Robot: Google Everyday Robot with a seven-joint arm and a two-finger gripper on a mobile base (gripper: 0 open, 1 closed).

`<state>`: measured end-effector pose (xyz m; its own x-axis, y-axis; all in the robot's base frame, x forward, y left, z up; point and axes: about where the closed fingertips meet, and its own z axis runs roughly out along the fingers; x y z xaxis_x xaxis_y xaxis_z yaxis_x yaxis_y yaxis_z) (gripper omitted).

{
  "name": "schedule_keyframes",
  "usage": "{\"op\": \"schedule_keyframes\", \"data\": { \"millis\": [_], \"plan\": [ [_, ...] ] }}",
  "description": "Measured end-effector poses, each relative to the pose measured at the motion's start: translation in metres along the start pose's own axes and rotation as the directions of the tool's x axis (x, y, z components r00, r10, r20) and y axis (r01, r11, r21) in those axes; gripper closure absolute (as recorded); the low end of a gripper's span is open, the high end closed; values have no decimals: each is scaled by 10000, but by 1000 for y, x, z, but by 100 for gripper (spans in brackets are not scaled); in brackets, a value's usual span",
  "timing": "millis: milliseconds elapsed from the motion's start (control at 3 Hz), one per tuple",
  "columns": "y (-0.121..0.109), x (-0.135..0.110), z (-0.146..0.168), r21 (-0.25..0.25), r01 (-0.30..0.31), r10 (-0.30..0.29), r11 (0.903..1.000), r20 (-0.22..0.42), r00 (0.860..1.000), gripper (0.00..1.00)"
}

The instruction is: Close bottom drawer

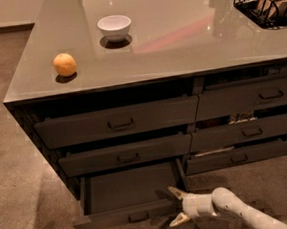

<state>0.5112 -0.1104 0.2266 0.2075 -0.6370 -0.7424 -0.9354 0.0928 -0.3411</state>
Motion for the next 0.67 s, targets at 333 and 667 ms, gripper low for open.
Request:
{"op": "schedule_keyframes", "data": {
  "millis": [333, 667],
  "plan": [
    [38, 5, 14, -1097, -88, 177, 9939, 812, 9965, 44],
    [52, 5, 22, -1580, -39, 228, 9874, 1178, 9928, 67]
  ]
}}
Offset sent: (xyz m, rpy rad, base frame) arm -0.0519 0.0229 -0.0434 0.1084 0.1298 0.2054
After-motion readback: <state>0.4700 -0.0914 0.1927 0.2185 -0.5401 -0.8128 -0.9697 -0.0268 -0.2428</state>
